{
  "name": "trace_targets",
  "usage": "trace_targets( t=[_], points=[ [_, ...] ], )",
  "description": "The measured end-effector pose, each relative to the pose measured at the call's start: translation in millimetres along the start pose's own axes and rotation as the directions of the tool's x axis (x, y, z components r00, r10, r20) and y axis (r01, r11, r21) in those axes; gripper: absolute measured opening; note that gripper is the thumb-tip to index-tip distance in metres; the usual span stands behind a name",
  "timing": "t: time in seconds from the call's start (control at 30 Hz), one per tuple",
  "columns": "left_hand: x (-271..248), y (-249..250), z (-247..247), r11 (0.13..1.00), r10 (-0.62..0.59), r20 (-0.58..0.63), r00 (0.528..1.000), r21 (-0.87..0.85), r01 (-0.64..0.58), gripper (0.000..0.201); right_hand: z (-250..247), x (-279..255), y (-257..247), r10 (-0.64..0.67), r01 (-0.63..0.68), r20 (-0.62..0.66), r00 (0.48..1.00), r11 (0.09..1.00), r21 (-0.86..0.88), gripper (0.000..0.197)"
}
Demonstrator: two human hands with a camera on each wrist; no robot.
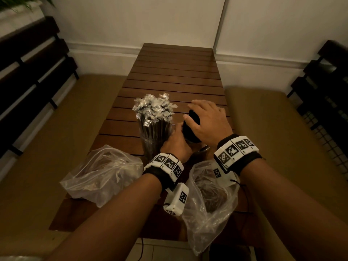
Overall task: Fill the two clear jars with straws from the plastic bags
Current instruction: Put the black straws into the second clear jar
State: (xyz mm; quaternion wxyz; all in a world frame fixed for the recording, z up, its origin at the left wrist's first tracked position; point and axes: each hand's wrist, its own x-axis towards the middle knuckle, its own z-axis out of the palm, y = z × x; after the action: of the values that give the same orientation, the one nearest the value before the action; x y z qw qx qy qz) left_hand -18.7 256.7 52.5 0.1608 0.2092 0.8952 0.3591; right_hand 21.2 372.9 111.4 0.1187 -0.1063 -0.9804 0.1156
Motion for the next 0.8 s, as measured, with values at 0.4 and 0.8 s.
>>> trace_targets(
  t=[0.4, 0.8],
  points=[
    [-5, 4, -5, 0.995, -0.023, 0.028, 0.999, -0.092, 0.025, 0.082, -82, -18, -12, 0.071, 0.016, -0.227, 0.971, 0.932, 0.362, 0.033],
    [-12, 5, -1, 0.983, 0.000, 0.014, 1.000, -0.183, 0.003, 0.091, -23, -172, 16, 0.286, -0.323, 0.150, 0.946, 0.848, 0.420, 0.130]
  ],
)
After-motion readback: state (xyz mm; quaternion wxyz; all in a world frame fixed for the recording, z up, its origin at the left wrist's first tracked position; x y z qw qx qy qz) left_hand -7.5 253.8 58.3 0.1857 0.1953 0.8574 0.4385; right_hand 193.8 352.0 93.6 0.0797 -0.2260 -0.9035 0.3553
